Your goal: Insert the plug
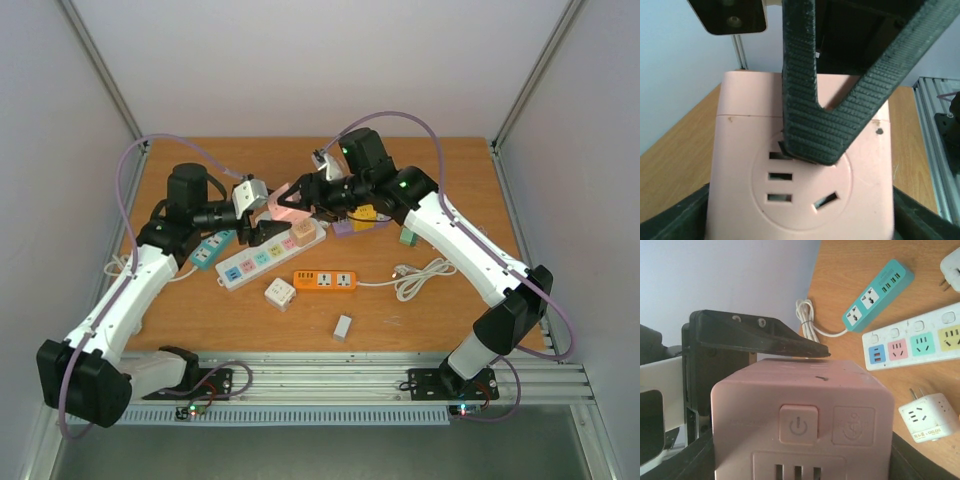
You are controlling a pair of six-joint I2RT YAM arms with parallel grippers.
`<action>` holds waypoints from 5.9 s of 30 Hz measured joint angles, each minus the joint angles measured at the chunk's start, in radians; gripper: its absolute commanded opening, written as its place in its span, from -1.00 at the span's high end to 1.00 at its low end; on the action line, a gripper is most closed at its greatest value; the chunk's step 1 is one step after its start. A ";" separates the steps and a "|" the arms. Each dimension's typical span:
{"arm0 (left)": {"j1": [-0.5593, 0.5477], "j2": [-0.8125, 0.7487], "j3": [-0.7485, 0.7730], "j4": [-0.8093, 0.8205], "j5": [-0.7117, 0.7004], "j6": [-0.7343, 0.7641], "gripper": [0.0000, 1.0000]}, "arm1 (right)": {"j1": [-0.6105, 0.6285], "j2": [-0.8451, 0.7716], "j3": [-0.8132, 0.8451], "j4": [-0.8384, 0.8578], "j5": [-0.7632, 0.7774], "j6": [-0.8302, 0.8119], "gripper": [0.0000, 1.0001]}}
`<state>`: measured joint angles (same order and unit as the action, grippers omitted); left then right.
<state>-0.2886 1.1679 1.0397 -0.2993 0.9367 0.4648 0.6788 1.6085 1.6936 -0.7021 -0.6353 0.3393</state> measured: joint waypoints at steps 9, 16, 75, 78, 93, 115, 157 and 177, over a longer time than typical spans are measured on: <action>-0.001 -0.099 -0.021 0.025 -0.209 -0.153 -0.99 | 0.002 0.003 -0.001 -0.001 0.111 -0.135 0.22; -0.001 -0.117 0.164 -0.106 -0.502 -0.367 -0.99 | 0.021 0.058 -0.061 0.046 0.229 -0.311 0.22; 0.041 -0.501 0.027 -0.284 -1.162 -0.547 -0.99 | 0.233 0.648 0.364 -0.264 0.705 -0.570 0.20; 0.041 -0.501 0.027 -0.284 -1.162 -0.547 -0.99 | 0.231 0.652 0.403 -0.301 0.687 -0.557 0.20; 0.041 -0.501 0.026 -0.284 -1.162 -0.554 -0.99 | 0.215 0.718 0.481 -0.353 0.624 -0.518 0.20; 0.042 -0.493 0.024 -0.284 -1.162 -0.565 -0.99 | 0.219 0.737 0.493 -0.351 0.683 -0.437 0.20; 0.043 -0.473 0.020 -0.285 -1.170 -0.567 -0.99 | 0.193 0.706 0.362 -0.277 0.687 -0.535 -0.05; 0.043 -0.412 0.049 -0.335 -1.183 -0.604 -0.99 | 0.198 0.482 0.378 -0.375 0.643 -0.462 -0.68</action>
<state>-0.2459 0.7559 1.0889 -0.6342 -0.2459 -0.1390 0.8772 2.0907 2.0716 -1.0771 0.0078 -0.1223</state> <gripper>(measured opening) 0.994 0.860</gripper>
